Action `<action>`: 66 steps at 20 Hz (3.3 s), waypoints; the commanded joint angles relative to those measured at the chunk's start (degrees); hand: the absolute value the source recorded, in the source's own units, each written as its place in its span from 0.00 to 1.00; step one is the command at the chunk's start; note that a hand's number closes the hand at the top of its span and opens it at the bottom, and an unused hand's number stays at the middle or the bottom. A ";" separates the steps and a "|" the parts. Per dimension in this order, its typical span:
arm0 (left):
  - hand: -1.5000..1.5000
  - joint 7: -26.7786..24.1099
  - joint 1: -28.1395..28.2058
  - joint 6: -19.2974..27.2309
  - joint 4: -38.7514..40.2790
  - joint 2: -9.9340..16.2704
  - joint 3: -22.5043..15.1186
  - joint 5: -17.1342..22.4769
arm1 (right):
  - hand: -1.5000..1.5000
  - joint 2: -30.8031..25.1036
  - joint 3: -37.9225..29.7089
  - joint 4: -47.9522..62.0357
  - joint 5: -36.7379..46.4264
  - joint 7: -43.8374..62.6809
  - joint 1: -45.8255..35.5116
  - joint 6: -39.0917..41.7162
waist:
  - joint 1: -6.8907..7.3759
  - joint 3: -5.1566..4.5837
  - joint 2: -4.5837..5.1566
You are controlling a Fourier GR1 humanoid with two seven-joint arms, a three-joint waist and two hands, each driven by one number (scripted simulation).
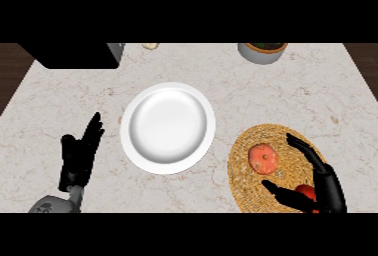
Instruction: Pick the squash from the placemat and place it in the plate
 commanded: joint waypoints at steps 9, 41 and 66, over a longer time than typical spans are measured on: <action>0.50 2.41 -0.82 -1.24 -1.08 1.50 1.77 -0.67 | 0.00 -15.35 7.31 -9.49 22.55 35.40 -5.24 5.06 | 0.29 -0.23 -0.08; 0.50 6.37 4.57 -8.61 -6.20 -6.94 9.80 -11.86 | 0.00 1.91 2.25 -0.87 34.50 46.76 -13.13 34.25 | 0.21 -0.06 -0.04; 0.50 6.68 0.54 -11.54 -5.05 -12.94 9.25 -17.10 | 1.00 19.16 13.81 9.63 52.80 62.95 -29.15 18.35 | 6.21 -0.13 0.74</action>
